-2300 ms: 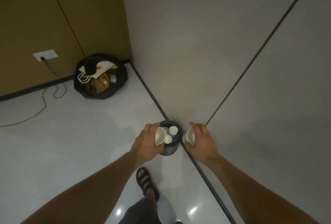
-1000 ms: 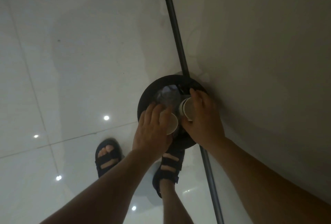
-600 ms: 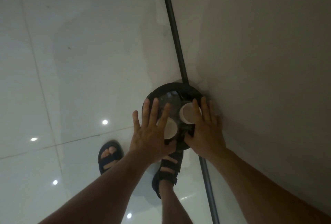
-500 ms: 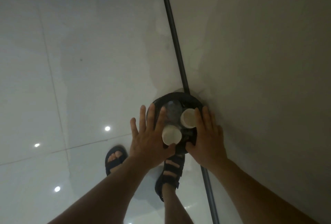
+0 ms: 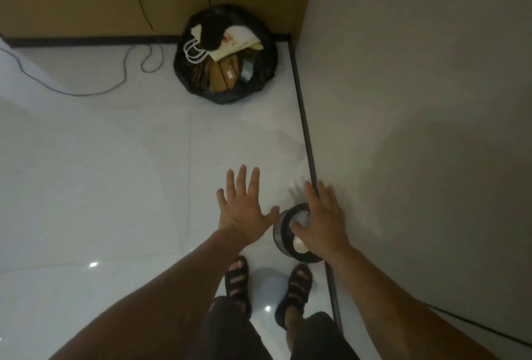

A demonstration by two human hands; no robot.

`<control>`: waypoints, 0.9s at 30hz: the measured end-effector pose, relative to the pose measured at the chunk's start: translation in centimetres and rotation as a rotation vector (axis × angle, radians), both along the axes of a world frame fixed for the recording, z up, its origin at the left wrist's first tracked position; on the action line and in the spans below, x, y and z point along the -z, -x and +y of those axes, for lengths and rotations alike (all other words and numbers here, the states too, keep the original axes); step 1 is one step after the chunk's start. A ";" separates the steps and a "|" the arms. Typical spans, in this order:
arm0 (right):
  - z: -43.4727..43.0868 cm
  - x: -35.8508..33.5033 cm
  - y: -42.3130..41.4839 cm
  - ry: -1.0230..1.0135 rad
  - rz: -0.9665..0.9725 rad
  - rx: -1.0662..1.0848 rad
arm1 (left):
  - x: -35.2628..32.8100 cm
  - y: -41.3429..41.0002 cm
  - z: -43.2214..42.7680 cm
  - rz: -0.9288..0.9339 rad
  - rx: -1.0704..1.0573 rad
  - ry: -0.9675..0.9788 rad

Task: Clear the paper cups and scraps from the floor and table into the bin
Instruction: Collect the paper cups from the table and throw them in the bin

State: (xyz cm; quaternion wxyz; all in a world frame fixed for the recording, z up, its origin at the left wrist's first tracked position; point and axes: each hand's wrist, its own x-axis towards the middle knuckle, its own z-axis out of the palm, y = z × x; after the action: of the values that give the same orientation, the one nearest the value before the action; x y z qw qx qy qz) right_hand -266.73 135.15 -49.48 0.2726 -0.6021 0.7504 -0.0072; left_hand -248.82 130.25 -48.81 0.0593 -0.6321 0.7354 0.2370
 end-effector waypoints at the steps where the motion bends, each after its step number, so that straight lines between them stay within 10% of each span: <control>1: -0.2 -1.9 -0.6 0.019 -0.005 -0.019 | -1.9 -0.7 0.4 0.004 -0.012 0.026; 27: 13.1 -22.1 -20.7 0.282 -0.104 -0.908 | -21.7 -18.0 29.1 -0.136 -0.943 0.388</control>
State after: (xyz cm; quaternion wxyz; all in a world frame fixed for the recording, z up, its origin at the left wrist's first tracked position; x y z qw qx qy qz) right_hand -246.01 148.26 -27.40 0.2012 -0.8990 0.3886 -0.0194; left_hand -230.83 159.36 -27.13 -0.1247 -0.9083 0.3955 0.0555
